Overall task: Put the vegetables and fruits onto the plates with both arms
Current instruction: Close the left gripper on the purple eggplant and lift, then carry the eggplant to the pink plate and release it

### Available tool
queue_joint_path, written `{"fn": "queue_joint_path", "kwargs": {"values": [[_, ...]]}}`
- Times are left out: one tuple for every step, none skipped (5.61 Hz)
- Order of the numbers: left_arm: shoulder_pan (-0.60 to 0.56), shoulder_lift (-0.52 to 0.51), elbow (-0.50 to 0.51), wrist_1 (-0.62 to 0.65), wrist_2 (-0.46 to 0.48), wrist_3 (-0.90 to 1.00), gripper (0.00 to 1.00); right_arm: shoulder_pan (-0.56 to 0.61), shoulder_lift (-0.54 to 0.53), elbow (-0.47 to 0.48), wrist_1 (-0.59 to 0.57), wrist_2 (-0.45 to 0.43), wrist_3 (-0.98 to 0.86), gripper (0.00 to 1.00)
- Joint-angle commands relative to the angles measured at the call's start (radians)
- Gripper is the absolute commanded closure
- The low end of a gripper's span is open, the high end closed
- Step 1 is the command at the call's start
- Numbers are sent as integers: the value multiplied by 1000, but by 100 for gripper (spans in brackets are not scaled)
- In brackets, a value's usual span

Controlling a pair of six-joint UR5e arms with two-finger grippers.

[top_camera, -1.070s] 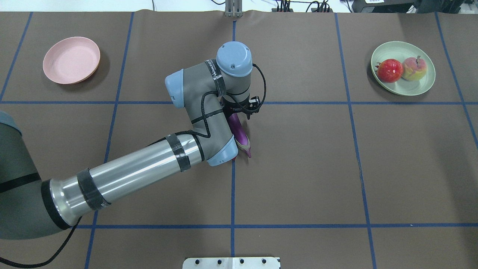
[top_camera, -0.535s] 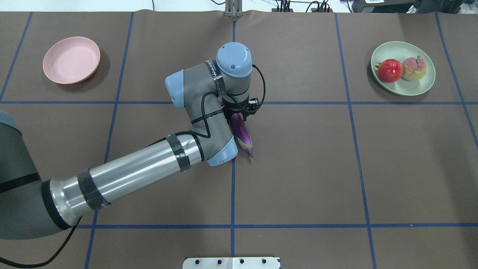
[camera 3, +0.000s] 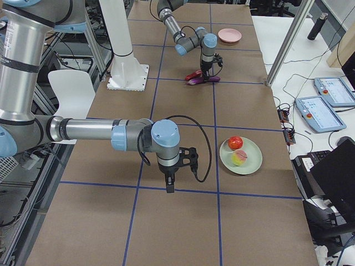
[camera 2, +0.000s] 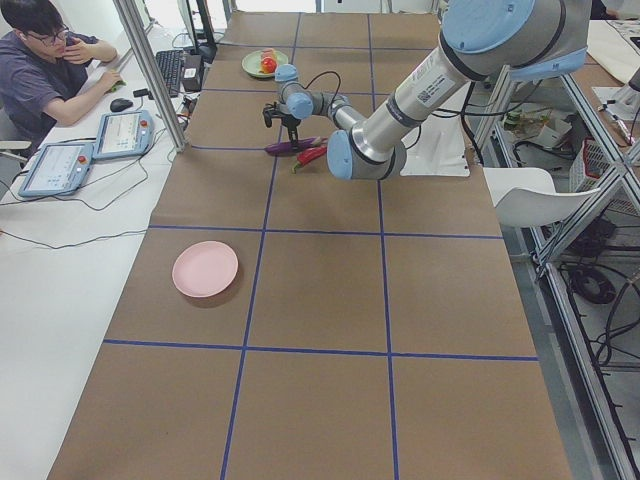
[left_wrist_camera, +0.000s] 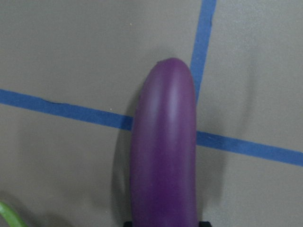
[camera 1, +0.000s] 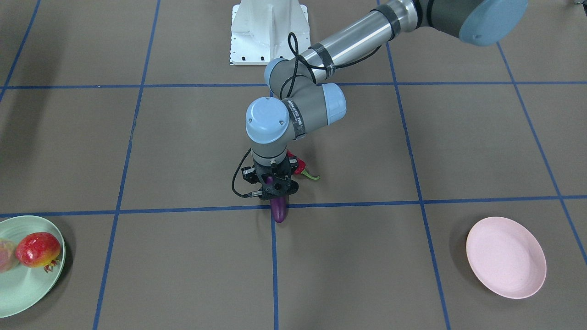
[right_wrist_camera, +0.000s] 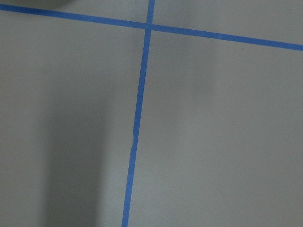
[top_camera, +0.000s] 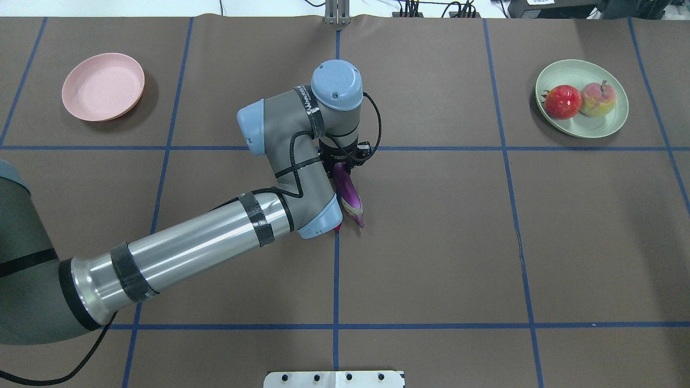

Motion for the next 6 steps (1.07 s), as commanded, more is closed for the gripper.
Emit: {"fn": "queue_joint_path", "kwargs": {"values": [[-25,-2,-19,4,-4,41,100,0,5,0,0,0,1,0],[-77,0,-47,11,-36,115,100,0,3,-2,0,0,0,0],[-152,4,-49,36,-132,249,100,0,3,0,0,0,0,0],[-215,21,-47,42,-150,420,100,0,3,0,0,0,0,0],[-273,67,-44,51,-183,642,100,0,3,-2,0,0,1,0],[-338,125,-42,50,-243,815,100,0,3,-2,0,0,0,0]]}}
